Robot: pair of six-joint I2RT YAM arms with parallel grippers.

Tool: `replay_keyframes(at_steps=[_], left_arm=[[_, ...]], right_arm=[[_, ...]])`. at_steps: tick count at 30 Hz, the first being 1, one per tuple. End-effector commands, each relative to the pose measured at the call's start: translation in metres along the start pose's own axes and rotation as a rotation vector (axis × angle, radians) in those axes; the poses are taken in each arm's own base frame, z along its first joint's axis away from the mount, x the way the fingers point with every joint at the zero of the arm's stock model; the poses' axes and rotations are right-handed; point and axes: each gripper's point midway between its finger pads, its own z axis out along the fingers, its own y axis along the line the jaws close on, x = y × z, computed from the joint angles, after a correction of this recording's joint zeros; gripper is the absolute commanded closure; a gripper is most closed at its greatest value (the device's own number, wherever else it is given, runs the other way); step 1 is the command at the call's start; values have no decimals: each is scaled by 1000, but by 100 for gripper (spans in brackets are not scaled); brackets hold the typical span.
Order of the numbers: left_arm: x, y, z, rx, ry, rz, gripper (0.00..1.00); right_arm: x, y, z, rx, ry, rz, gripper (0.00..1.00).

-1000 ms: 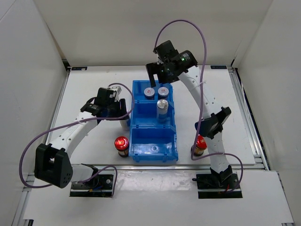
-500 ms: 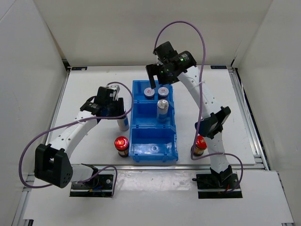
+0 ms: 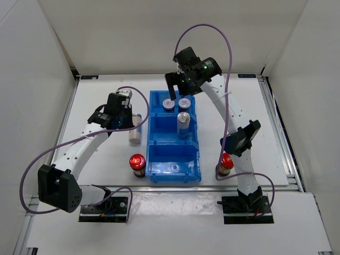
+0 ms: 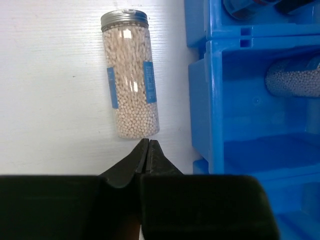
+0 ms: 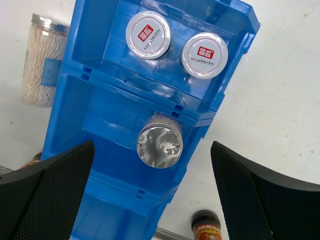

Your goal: Organize the condiment bottles

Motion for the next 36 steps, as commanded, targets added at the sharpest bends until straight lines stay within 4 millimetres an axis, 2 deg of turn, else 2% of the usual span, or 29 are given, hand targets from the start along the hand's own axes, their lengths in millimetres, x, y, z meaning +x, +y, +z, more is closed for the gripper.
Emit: replay_keyframes(at_steps=[1, 2, 3, 4, 6, 7, 9, 12, 13, 16, 17, 18, 20, 22, 24, 25, 27, 33, 35, 36], left_arm=[[-26, -1, -15, 0, -83, 15, 87], [-26, -1, -15, 0, -83, 15, 80], [-25, 1, -12, -13, -77, 16, 68], [-25, 1, -12, -13, -77, 16, 37], [-26, 4, -6, -39, -69, 16, 6], [-28, 3, -4, -40, -66, 7, 1], [-33, 4, 3, -56, -59, 8, 0], [-43, 2, 22, -74, -34, 11, 0], [-52, 0, 33, -83, -35, 11, 0], [-67, -4, 46, -92, -41, 0, 0], [-60, -1, 59, -113, -4, -5, 0], [-58, -1, 63, -117, 13, -3, 0], [-49, 0, 74, -128, 46, -23, 0], [-45, 1, 79, -132, 61, -22, 0], [-38, 6, 84, -145, 81, -40, 0], [-42, 9, 86, -141, 70, -63, 0], [-30, 20, 96, -156, 107, -88, 0], [-31, 35, 121, -146, 117, -144, 0], [-38, 33, 129, -122, 113, -154, 0], [-34, 31, 138, -109, 130, -146, 0]], right_arm=[[45, -11, -23, 39, 174, -13, 0], [45, -11, -23, 39, 174, -13, 0], [45, -11, -23, 39, 174, -13, 0], [45, -11, -23, 39, 174, -13, 0], [45, -11, -23, 39, 174, -13, 0], [45, -11, -23, 39, 174, -13, 0], [46, -12, -25, 40, 177, -14, 0], [51, -13, -29, 42, 188, -14, 0], [52, -13, -32, 42, 186, -14, 0], [57, -25, -33, 59, 204, 8, 0], [55, -31, -36, 53, 198, 16, 0], [60, -33, -30, 50, 221, 25, 0], [60, -44, -35, 50, 222, 55, 0], [63, -50, -35, 49, 231, 74, 0], [61, -60, -43, 45, 217, 93, 0], [62, -66, -40, 45, 222, 112, 0], [64, -71, -41, 39, 229, 130, 0], [63, -83, -43, 3, 230, 169, 0], [60, -90, -42, -1, 219, 190, 0], [60, -91, -43, -8, 219, 199, 0]])
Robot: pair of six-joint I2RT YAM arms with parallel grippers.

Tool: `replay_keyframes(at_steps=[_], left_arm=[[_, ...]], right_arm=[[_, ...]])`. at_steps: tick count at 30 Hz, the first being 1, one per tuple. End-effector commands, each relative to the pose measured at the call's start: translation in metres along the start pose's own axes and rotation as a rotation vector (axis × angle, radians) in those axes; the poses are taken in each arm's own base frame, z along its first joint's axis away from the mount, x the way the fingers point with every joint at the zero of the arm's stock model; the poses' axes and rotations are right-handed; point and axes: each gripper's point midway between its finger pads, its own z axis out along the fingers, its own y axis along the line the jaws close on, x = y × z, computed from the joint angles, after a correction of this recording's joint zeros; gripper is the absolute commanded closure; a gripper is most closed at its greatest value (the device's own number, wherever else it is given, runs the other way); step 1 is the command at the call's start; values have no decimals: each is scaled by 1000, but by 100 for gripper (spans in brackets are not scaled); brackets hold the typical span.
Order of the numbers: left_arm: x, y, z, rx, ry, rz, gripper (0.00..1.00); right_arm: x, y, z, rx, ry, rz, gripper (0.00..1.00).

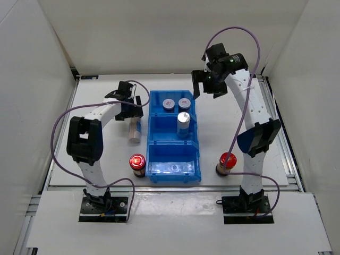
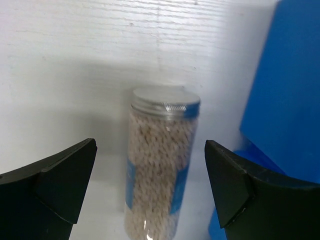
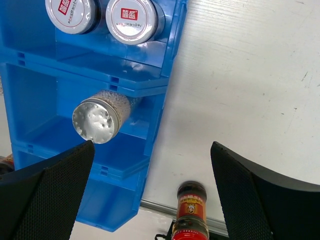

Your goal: Organize the condiment bottles

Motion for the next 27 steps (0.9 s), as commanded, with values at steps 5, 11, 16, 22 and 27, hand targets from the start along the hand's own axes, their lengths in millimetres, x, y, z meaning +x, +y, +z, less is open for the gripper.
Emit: replay_keyframes(at_steps=[5, 11, 16, 22, 27], left_arm=[[-11, -24, 32, 102, 31, -10, 4], [-7, -19, 40, 113, 58, -26, 33], [-41, -9, 21, 77, -46, -67, 89], [-121, -12, -56, 83, -304, -125, 89], [-152, -15, -119, 127, -439, -149, 89]], right_arm=[[30, -17, -25, -17, 108, 49, 0], [27, -27, -26, -15, 105, 77, 0], [24, -25, -22, -46, 108, 87, 0], [21, -23, -19, -73, 111, 97, 0], [22, -26, -21, -58, 110, 96, 0]])
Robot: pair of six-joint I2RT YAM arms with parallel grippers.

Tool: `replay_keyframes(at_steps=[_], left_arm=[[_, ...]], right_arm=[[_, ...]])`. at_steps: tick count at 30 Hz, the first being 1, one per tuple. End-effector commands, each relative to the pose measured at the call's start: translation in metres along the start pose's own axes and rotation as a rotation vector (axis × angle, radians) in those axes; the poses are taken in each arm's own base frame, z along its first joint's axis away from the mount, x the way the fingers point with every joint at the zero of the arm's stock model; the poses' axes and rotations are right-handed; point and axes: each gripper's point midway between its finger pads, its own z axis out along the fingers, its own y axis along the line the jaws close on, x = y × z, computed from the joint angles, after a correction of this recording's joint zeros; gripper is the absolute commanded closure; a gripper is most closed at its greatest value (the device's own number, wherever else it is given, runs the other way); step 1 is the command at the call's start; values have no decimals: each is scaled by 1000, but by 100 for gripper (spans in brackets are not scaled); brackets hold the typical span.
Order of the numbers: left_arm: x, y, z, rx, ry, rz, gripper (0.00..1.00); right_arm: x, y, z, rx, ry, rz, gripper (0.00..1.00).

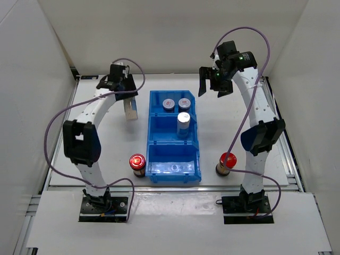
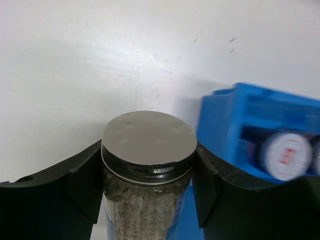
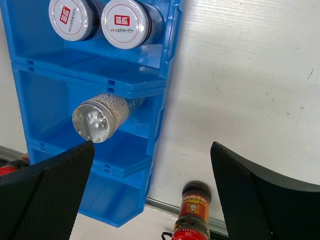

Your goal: Organize the condiment bottles

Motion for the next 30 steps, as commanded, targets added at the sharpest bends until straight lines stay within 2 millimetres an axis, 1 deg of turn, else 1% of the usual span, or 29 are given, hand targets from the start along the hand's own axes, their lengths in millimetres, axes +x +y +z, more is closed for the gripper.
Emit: replay_keyframes(at_steps=[1, 2, 3, 4, 5, 6, 7, 8, 9, 10, 11, 12, 13, 14, 15, 16, 17, 18, 19, 20, 21, 22, 23, 24, 25, 26, 27, 29, 30], left_arm=[[-77, -21, -87, 102, -247, -62, 89], [-86, -31, -107, 148, -288, -59, 89], [-86, -45, -116, 200, -299, -46, 89], [-80, -51, -121, 218, -306, -37, 89], [-81, -70, -147, 278, -363, 1, 89], [-78, -81, -158, 317, -400, 24, 89], [-72, -88, -158, 336, -452, 40, 89], [-68, -102, -182, 369, -508, 60, 89], [-63, -105, -184, 375, -515, 63, 89], [-55, -109, -185, 385, -504, 72, 89], [-42, -109, -179, 386, -485, 82, 89], [-42, -117, -191, 419, -521, 81, 89], [-38, -121, -194, 438, -540, 99, 89], [-23, -118, -185, 425, -536, 114, 89], [-28, -129, -202, 472, -617, 138, 89], [-24, -131, -202, 478, -637, 152, 89], [-20, -131, -198, 460, -653, 157, 89], [-8, -132, -193, 463, -650, 178, 89], [-8, -130, -190, 448, -666, 199, 89], [-7, -134, -189, 454, -684, 192, 89], [-3, -132, -184, 450, -683, 202, 89], [-1, -133, -178, 451, -685, 201, 89], [-5, -137, -178, 461, -708, 191, 89], [-1, -137, -170, 457, -698, 195, 89], [0, -142, -173, 474, -703, 183, 89], [3, -142, -168, 471, -698, 185, 89], [3, -142, -168, 480, -707, 172, 89], [10, -149, -167, 500, -706, 178, 89], [8, -150, -169, 508, -712, 164, 89]], right_arm=[[30, -6, -19, 28, 103, 25, 0], [31, -7, -23, 36, 97, 24, 0], [31, -6, -26, 35, 88, 22, 0], [35, -11, -22, 54, 109, 26, 0], [34, -11, -27, 61, 94, 23, 0], [37, -11, -30, 61, 94, 32, 0], [39, -11, -32, 61, 94, 32, 0], [42, -11, -35, 62, 95, 33, 0], [44, -11, -34, 63, 104, 34, 0], [45, -11, -38, 62, 98, 33, 0], [47, -10, -43, 60, 89, 31, 0], [49, -10, -45, 61, 91, 32, 0], [54, -11, -45, 63, 104, 34, 0], [57, -10, -51, 62, 95, 33, 0], [59, -11, -52, 62, 98, 33, 0], [62, -12, -54, 71, 96, 33, 0], [67, -13, -58, 72, 99, 33, 0], [70, -13, -61, 72, 99, 33, 0], [72, -12, -67, 69, 86, 31, 0], [74, -12, -69, 69, 85, 30, 0], [78, -12, -70, 70, 92, 32, 0], [81, -12, -76, 68, 79, 29, 0], [82, -13, -79, 76, 72, 28, 0], [88, -13, -84, 75, 69, 28, 0], [90, -16, -86, 90, 66, 27, 0], [93, -16, -89, 90, 64, 27, 0], [96, -17, -95, 98, 50, 24, 0], [105, -19, -95, 101, 66, 27, 0], [109, -17, -96, 98, 69, 19, 0]])
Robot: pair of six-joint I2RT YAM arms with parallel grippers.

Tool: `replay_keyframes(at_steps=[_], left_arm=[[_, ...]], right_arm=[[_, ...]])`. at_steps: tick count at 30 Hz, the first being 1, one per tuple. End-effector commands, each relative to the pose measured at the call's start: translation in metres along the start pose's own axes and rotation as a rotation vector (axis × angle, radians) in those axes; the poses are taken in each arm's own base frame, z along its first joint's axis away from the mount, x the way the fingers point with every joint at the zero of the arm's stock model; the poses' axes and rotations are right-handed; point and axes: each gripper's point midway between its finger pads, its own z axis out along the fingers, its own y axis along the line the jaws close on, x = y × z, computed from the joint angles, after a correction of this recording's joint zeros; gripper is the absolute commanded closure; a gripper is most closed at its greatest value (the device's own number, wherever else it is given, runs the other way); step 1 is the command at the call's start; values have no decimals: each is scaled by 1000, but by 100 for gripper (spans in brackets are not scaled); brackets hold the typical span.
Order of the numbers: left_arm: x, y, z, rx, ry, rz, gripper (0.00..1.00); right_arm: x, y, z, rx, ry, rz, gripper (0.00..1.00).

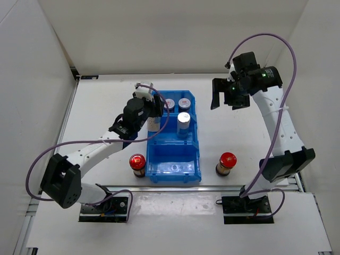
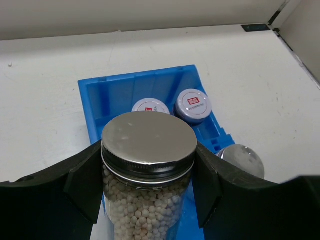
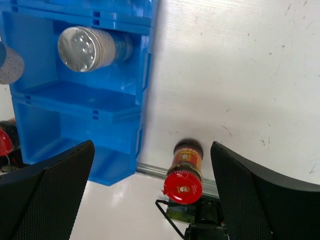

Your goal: Organize the condiment bottles

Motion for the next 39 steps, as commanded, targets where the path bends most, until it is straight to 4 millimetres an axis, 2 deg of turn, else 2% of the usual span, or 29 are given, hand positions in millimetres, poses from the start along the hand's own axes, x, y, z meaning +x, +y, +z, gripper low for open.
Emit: replay_keyframes(at_steps=[1, 3, 5, 6, 8, 10, 11, 13, 14, 15, 16, 18, 20, 21, 24, 27, 28, 29, 31, 32, 34, 35, 39], left_arm=[[-44, -22, -3, 56, -180, -52, 89], [-41, -29, -4, 79, -179, -51, 89], [-29, -40, -1, 111, -162, -55, 89], [-33, -43, -1, 123, -174, -58, 89], [-14, -53, 1, 146, -146, -59, 89], [-16, -58, 4, 151, -168, -66, 89], [-6, -55, 8, 133, -154, -62, 89], [-7, -57, 11, 128, -176, -59, 89], [-6, -58, 13, 129, -179, -60, 89], [4, -60, 16, 125, -167, -41, 89], [-4, -59, 18, 117, -208, -43, 89], [17, -58, 21, 87, -196, -17, 89], [23, -51, 20, 43, -230, -34, 89], [30, -54, 20, 46, -237, -23, 89], [31, -62, 22, 54, -294, 35, 89], [22, -64, 25, 62, -365, 78, 89], [20, -65, 25, 67, -405, 107, 89], [15, -65, 25, 65, -431, 116, 89], [21, -59, 22, 34, -455, 124, 89], [9, -55, 16, 13, -525, 93, 89], [11, -55, 10, -1, -559, 92, 89], [15, -50, 11, -32, -569, 112, 89], [20, -55, 7, -48, -565, 123, 89]], right_arm=[[47, -9, -20, 44, 132, 26, 0], [52, -10, -19, 47, 145, 28, 0], [57, -11, -23, 46, 138, 27, 0], [57, -10, -26, 44, 129, 26, 0], [58, -14, -24, 65, 134, 26, 0], [58, -16, -24, 74, 132, 25, 0], [58, -16, -24, 74, 132, 25, 0], [56, -15, -26, 71, 114, 32, 0], [61, -16, -26, 74, 124, 46, 0], [60, -11, -28, 49, 95, 53, 0], [63, -10, -27, 39, 93, 53, 0], [76, -10, -27, 31, 91, 92, 0], [87, -7, -35, 20, 64, 110, 0], [95, -8, -27, 26, 68, 121, 0], [107, -13, -38, 24, -10, 131, 0], [128, -16, -41, 5, -57, 109, 0], [132, -16, -49, -13, -117, 103, 0], [143, -19, -43, -8, -103, 104, 0], [154, -20, -48, -32, -151, 71, 0], [158, -22, -46, -33, -157, 59, 0], [172, -27, -40, -26, -143, 24, 0], [176, -30, -37, -16, -140, 25, 0], [181, -21, -35, -77, -134, 11, 0]])
